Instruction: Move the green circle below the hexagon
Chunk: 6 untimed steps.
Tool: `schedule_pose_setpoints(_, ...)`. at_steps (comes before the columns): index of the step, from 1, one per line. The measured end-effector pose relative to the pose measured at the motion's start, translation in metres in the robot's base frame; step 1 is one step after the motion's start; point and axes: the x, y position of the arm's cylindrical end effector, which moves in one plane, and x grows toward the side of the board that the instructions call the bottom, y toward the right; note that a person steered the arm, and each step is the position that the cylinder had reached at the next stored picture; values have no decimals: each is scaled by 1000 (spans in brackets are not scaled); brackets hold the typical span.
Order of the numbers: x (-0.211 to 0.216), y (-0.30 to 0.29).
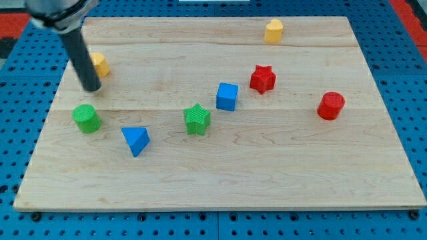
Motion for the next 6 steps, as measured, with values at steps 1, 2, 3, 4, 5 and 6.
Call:
schedule_pose_setpoints(1,50,-55)
schedule_pose_setpoints(2,98,-40)
schedule_pose_setpoints(3,89,-12)
schedule_pose_setpoints(4,63,-12)
schedule_pose_setpoints(5,39,-6)
schedule_pose_setpoints(6,40,-6)
